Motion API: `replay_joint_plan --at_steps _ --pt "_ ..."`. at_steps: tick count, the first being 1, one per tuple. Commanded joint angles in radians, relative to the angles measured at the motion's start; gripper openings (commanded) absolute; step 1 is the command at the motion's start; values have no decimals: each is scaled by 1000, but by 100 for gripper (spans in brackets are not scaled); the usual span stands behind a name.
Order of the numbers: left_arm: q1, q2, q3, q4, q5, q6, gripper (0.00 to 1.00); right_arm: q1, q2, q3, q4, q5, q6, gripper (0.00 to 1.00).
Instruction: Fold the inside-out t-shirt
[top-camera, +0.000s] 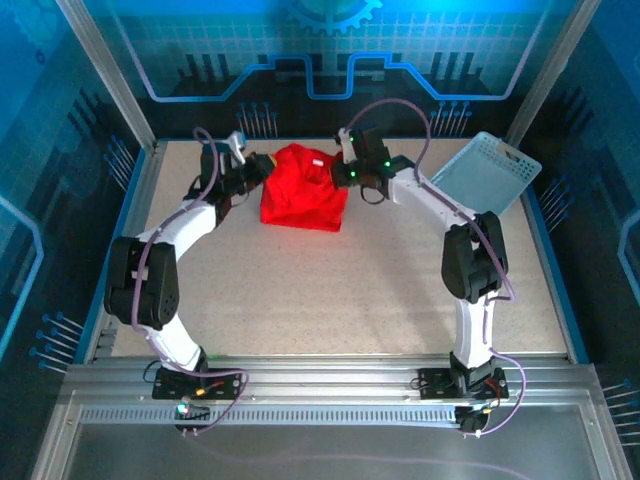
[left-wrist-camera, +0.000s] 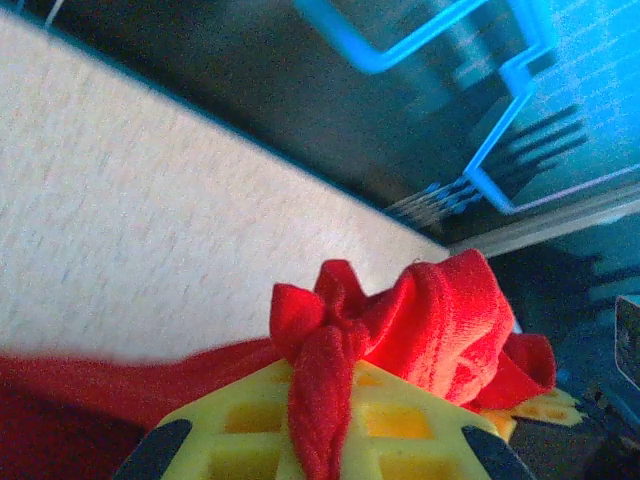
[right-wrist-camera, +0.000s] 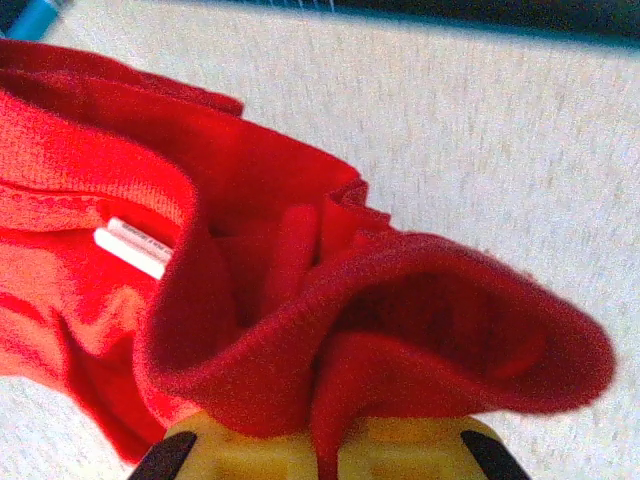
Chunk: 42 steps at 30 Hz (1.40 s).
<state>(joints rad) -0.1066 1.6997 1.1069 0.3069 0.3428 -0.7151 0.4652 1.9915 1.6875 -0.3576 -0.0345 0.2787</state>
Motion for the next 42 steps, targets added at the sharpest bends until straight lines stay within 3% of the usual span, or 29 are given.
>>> replay_joint_plan --at_steps 1,11,17,22,29,38,42 --pt "9 -111 -137 178 62 -33 0 20 -124 -118 116 -21 -31 0" --pt "-12 -508 -513 158 28 -65 0 143 -401 -477 186 46 -11 0" --pt "-107 -721 -687 4 -58 -48 0 240 -497 -634 186 107 2 0" --pt "-109 -812 -640 -127 -106 -25 0 239 -555 -594 116 159 1 0" --pt "-111 -840 -472 -218 -132 37 0 230 -639 -480 38 135 -29 0" --pt "-165 -979 -489 -242 -70 0 0 245 -844 -585 -6 87 -1 0" --pt "-171 -933 -467 -253 -89 10 0 232 -820 -566 -23 112 -4 0"
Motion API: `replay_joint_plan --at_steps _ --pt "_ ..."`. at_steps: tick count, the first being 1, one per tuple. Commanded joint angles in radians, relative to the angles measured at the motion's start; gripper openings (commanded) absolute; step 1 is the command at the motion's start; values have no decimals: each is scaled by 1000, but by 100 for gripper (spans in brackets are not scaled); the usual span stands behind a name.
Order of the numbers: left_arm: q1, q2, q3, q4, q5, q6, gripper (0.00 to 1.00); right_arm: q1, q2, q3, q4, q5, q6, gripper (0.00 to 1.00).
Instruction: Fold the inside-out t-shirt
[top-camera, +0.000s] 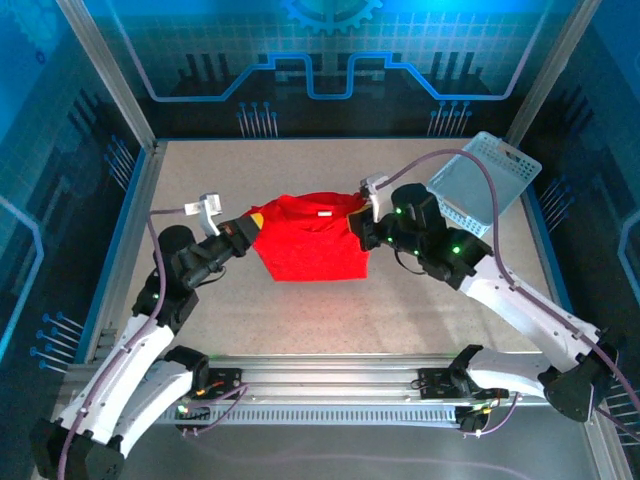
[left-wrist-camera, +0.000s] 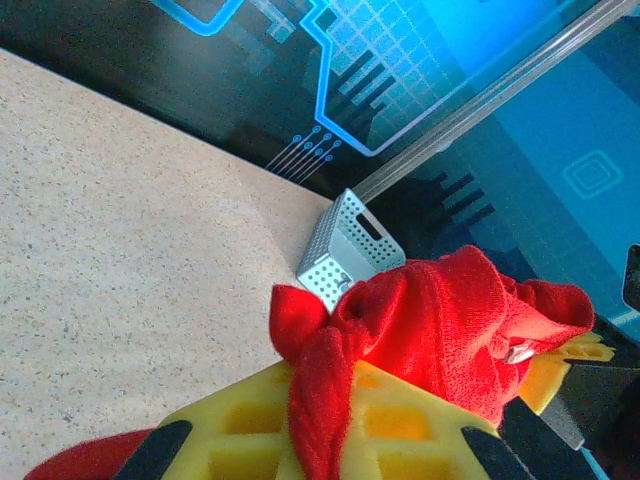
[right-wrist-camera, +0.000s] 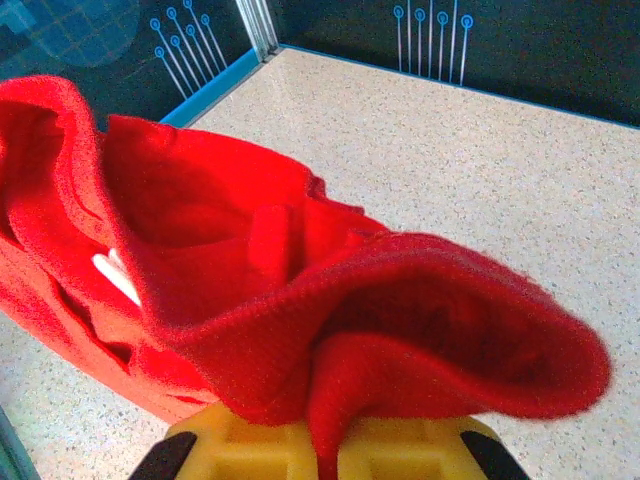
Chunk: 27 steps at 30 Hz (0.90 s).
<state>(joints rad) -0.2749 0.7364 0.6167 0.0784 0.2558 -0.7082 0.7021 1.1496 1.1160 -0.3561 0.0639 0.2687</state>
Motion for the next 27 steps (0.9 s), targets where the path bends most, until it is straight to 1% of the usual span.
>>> replay_joint_plan --at_steps 1,4,7,9,14,17,19,20,22,24,27 --pt "-3 62 42 -26 -4 10 0 -12 40 23 -27 15 2 0" --pt "-3 200 128 -18 -12 30 0 -52 139 109 -35 3 -7 0" --pt "-1 352 258 -34 -47 62 0 -121 271 239 -43 -47 -23 0" --pt "4 471 374 -38 -69 88 0 -166 364 340 -47 -71 -44 0" --pt "47 755 664 -12 -69 132 0 -249 607 622 -84 -123 -95 0" --pt "57 867 747 50 -54 165 0 -271 711 723 -84 -113 -132 0" --pt "57 897 725 95 -31 177 0 -277 740 730 -76 -140 -147 0" --pt "58 896 677 141 -11 178 0 -275 739 698 -53 -152 -152 0" --pt "57 877 547 250 20 162 0 -263 708 595 7 -168 -152 0" --pt "55 845 398 376 61 145 0 -241 665 453 75 -166 -145 0" --pt "45 794 194 510 77 83 0 -198 593 257 162 -146 -117 0"
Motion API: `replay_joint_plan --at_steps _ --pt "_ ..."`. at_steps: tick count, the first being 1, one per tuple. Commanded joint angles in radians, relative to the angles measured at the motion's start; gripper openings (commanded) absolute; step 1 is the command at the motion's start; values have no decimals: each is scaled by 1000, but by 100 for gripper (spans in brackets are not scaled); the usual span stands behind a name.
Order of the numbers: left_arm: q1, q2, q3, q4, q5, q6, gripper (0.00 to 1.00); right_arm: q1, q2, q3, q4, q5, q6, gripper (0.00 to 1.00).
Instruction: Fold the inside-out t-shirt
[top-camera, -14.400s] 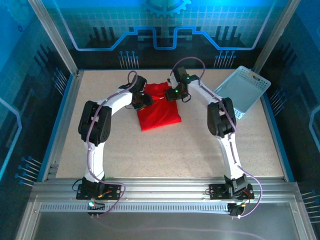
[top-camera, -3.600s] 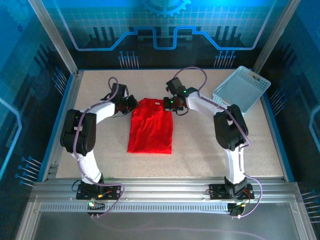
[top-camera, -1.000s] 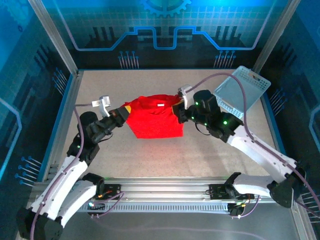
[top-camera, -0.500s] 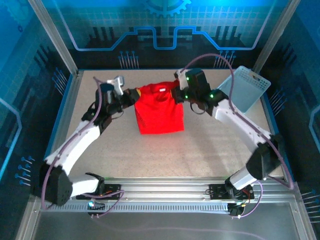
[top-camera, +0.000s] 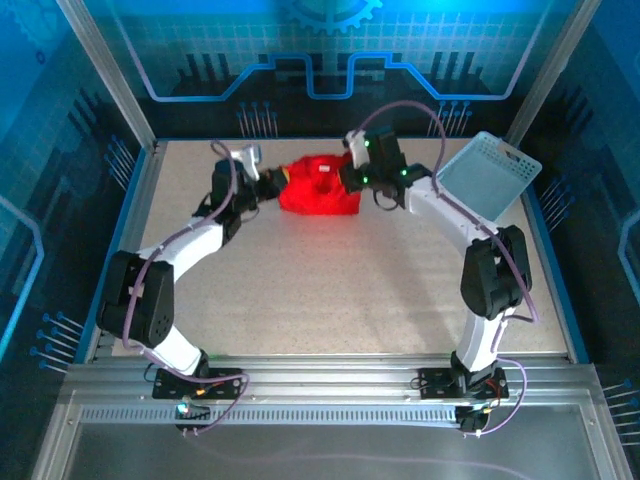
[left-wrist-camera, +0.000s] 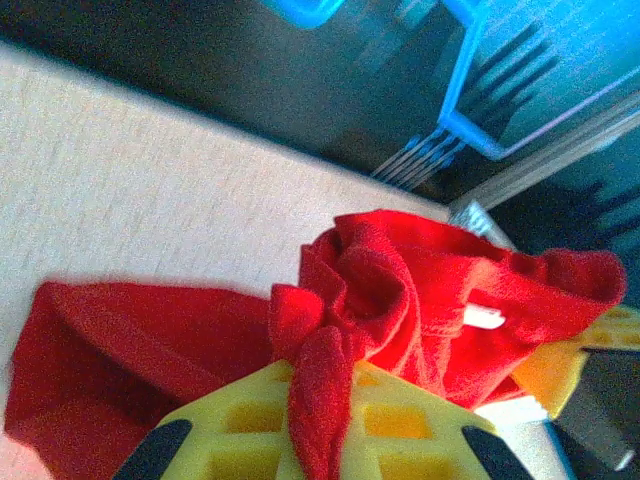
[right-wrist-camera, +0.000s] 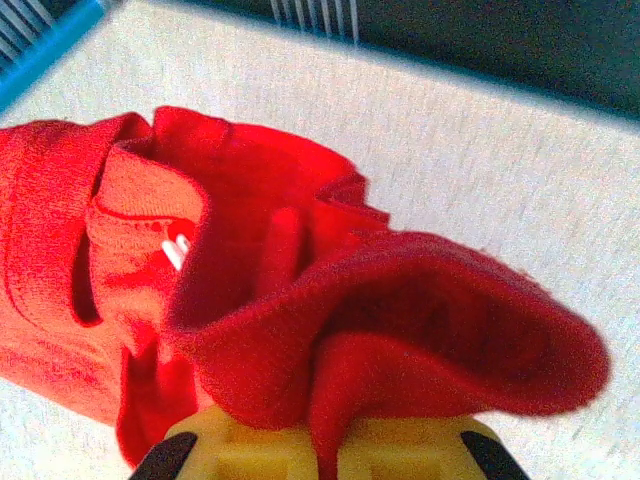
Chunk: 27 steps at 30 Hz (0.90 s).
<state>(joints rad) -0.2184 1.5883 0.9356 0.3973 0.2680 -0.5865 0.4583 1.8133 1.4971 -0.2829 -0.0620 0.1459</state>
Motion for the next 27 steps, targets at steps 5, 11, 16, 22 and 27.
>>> replay_joint_plan --at_steps 5,11,16,22,27 --pt "-66 -163 -404 284 66 -109 0 150 -227 -432 153 85 64 0" --pt "-103 -415 -622 194 26 -157 0 253 -432 -677 116 172 152 0" --pt "-166 -674 -657 -57 -122 -113 0 259 -534 -748 99 207 212 0" --pt "-166 -516 -502 -77 -150 -34 0 201 -455 -646 87 226 218 0" --pt "-165 -312 -393 -35 -188 -19 0 165 -334 -526 72 212 208 0"
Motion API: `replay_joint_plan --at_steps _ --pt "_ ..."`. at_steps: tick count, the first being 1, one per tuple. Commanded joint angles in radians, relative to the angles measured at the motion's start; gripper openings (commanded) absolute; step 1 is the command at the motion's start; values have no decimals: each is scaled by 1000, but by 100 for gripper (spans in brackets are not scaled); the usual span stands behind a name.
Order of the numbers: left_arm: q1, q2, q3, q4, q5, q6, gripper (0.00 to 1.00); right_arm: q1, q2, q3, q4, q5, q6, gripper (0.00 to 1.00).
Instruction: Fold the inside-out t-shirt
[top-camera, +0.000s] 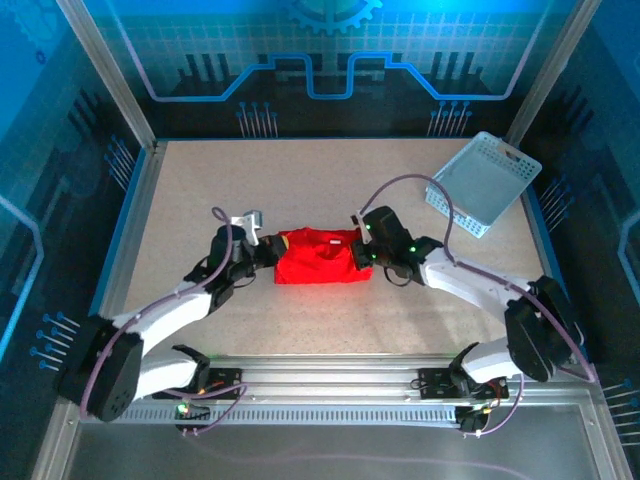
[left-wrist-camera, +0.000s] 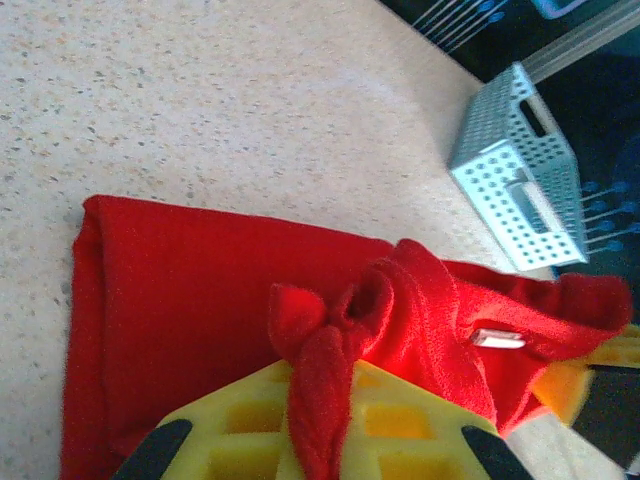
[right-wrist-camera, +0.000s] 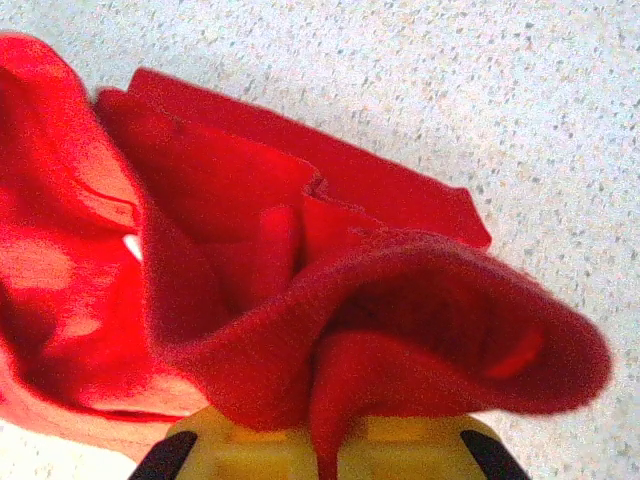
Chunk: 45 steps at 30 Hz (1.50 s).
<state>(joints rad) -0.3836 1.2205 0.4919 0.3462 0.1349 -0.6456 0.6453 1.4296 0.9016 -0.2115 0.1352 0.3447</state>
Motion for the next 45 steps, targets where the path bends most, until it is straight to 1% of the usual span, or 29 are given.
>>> replay_joint_plan --at_steps 1,5,9,15,17,18,19,21,22,23,25,26,28,29,31,32,34,36,38,39,41,45 --pt "0 75 60 21 -73 46 0 -27 75 92 -6 12 6 0" --pt "3 179 139 -2 -141 76 0 -48 180 171 -35 4 -2 0" --pt "18 263 186 -14 -189 67 0 -72 262 236 -61 8 -14 0" --pt "28 400 257 -76 -270 61 0 -108 345 273 -76 23 -9 0" --pt "39 415 255 -92 -292 46 1 -111 358 283 -84 27 -7 2" --pt "50 416 254 -104 -302 35 12 -113 360 290 -87 27 -7 9" --pt "59 415 253 -112 -308 27 17 -113 361 295 -90 33 -9 17" --pt "79 408 272 -153 -307 13 21 -115 358 312 -103 43 -18 37" --pt "84 404 280 -165 -300 21 29 -116 355 321 -112 48 -25 46" --pt "86 395 299 -197 -302 32 41 -116 349 332 -126 57 -30 53" --pt "86 374 344 -276 -316 65 46 -120 329 346 -144 69 -44 63" --pt "88 361 370 -319 -319 79 55 -123 317 351 -155 72 -47 67" --pt "88 338 419 -404 -321 107 78 -127 287 354 -168 69 -55 73" --pt "88 322 448 -477 -350 102 84 -127 267 351 -171 66 -60 74" --pt "81 279 468 -563 -394 88 85 -124 230 331 -166 38 -61 74" --pt "61 251 463 -579 -403 86 86 -123 212 314 -157 10 -51 73" --pt "6 211 450 -578 -388 71 86 -119 203 287 -129 -74 -19 70" --pt "-52 207 430 -537 -319 28 84 -98 222 276 -100 -142 12 67" --pt "-93 241 414 -482 -263 -16 82 -65 259 289 -95 -134 34 66" --pt "-102 272 411 -461 -240 -40 79 -52 288 301 -99 -124 43 66" --pt "-98 339 411 -420 -200 -68 70 -46 339 316 -98 -114 70 65" --pt "-52 449 395 -378 -188 -91 66 -55 429 322 -84 -110 99 65"
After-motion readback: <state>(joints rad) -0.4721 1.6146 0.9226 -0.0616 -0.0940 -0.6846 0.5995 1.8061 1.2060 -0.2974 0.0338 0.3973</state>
